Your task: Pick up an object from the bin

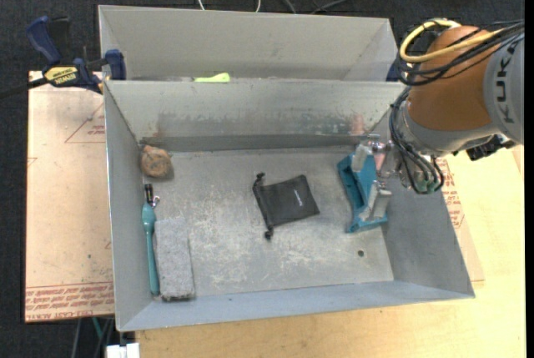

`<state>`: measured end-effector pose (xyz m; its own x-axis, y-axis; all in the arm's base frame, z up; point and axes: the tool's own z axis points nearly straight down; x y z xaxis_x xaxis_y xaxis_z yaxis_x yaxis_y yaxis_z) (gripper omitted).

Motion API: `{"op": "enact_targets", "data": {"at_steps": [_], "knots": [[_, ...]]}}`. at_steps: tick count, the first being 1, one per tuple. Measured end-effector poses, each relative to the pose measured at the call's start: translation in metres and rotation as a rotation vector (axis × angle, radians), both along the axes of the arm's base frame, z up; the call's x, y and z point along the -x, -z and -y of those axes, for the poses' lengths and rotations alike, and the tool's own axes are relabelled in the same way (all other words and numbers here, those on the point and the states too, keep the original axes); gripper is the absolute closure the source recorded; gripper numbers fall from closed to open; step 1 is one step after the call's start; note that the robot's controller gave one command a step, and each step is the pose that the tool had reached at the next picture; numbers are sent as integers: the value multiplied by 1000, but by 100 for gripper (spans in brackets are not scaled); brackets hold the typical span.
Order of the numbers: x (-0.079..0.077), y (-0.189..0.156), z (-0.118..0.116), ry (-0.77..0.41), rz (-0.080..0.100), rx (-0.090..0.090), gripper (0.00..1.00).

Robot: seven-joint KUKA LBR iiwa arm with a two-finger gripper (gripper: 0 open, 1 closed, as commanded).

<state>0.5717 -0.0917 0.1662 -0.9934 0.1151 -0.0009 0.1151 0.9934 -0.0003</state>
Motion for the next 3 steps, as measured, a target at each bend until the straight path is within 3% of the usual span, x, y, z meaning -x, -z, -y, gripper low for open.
{"op": "enact_targets", "data": {"at_steps": [1,2,3], "knots": [[-30,-1,-20,-10,4,-1,0],[-29,-22,-67,6,5,-2,0],[-29,29,-76,35,11,-2,0]]}}
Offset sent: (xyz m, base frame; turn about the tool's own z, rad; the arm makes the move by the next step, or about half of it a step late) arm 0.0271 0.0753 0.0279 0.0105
